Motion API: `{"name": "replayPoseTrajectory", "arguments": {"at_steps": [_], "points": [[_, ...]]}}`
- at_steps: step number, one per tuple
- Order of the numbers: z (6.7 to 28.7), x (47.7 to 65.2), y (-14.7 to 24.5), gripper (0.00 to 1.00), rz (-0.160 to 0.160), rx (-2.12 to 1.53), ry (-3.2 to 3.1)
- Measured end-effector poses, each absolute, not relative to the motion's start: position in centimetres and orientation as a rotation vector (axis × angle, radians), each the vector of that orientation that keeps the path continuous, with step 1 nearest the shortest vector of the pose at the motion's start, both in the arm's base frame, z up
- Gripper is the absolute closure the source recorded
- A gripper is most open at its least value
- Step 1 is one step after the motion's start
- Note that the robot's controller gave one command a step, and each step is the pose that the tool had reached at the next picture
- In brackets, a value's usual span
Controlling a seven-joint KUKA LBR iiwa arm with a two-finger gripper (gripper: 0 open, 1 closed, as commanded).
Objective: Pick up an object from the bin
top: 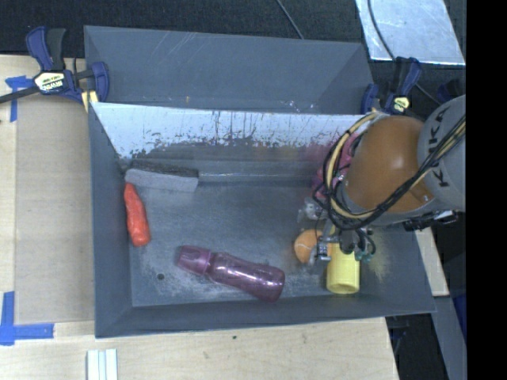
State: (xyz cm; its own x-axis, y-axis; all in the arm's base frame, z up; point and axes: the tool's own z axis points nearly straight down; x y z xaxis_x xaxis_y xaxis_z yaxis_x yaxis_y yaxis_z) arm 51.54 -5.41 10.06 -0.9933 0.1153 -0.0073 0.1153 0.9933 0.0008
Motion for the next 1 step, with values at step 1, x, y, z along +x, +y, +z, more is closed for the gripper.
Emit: {"name": "replayPoseTrajectory", "arguments": {"at_steps": [1], "points": [[15.58,50.1,-5.36,0.0,0.002,0.384,3.103]]}}
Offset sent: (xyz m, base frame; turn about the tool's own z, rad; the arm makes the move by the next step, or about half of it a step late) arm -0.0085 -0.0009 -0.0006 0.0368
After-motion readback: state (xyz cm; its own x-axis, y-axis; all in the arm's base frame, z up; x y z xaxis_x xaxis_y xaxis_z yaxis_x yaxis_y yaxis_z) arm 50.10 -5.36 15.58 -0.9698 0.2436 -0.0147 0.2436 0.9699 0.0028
